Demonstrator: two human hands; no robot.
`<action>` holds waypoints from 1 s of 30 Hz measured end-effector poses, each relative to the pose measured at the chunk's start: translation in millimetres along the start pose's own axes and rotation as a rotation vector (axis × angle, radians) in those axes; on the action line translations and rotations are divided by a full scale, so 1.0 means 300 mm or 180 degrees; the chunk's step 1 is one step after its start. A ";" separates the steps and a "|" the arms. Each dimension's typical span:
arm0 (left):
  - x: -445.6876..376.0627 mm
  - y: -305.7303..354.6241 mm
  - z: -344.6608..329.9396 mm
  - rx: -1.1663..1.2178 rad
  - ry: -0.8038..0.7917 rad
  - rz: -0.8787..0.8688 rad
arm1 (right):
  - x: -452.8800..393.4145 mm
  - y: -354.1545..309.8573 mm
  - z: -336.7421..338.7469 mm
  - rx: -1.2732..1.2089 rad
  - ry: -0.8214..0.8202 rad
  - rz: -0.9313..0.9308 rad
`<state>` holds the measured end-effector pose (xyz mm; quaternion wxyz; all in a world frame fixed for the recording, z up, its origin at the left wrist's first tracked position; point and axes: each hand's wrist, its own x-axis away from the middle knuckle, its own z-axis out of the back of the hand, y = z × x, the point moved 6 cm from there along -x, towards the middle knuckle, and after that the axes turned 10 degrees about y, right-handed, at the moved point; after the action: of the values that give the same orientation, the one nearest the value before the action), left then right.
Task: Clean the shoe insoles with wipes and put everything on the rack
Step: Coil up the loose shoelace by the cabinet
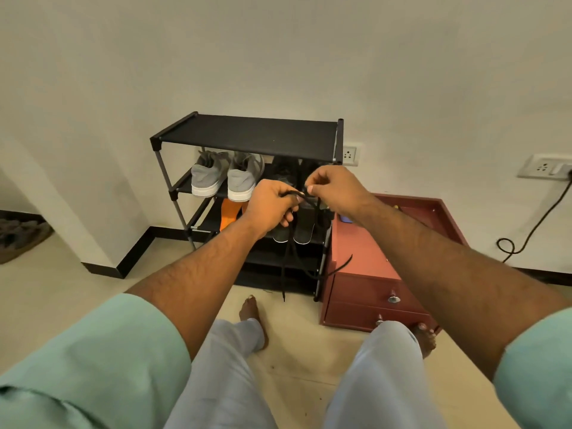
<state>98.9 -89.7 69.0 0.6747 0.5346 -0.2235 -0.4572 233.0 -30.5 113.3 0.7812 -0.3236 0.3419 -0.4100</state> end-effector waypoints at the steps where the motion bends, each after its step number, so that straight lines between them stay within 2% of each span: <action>1: -0.001 0.004 0.003 -0.0023 0.0048 0.0013 | 0.003 -0.015 -0.005 -0.0015 -0.0007 0.0041; 6: 0.005 0.017 0.024 -0.0073 0.0172 0.0018 | 0.030 -0.032 -0.037 0.0193 -0.0234 0.0190; 10: 0.013 0.000 0.040 -0.0026 0.0196 0.0111 | 0.035 -0.016 -0.052 0.0207 -0.0095 0.0129; 16: 0.021 -0.012 0.048 -0.0010 0.0140 0.0118 | 0.026 -0.021 -0.063 0.0311 -0.0211 0.0049; 18: 0.022 -0.027 0.044 -0.0009 0.0099 0.0121 | 0.004 -0.030 -0.033 -0.0096 0.0128 -0.0175; 20: 0.030 -0.047 0.036 0.0011 0.0014 0.0127 | -0.025 -0.040 0.010 -0.0874 0.0459 -0.0581; 24: 0.034 -0.107 0.026 0.0191 0.0034 0.0214 | -0.076 -0.086 0.088 -0.2011 0.0559 -0.0824; 30: 0.017 -0.167 0.012 0.0352 0.0161 0.0224 | -0.110 -0.151 0.150 -0.1929 0.0809 -0.0756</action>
<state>79.5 -96.6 22.8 0.6652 0.5743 -0.2500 -0.4065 235.8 -12.4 182.8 0.5477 -0.5247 0.5027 -0.4148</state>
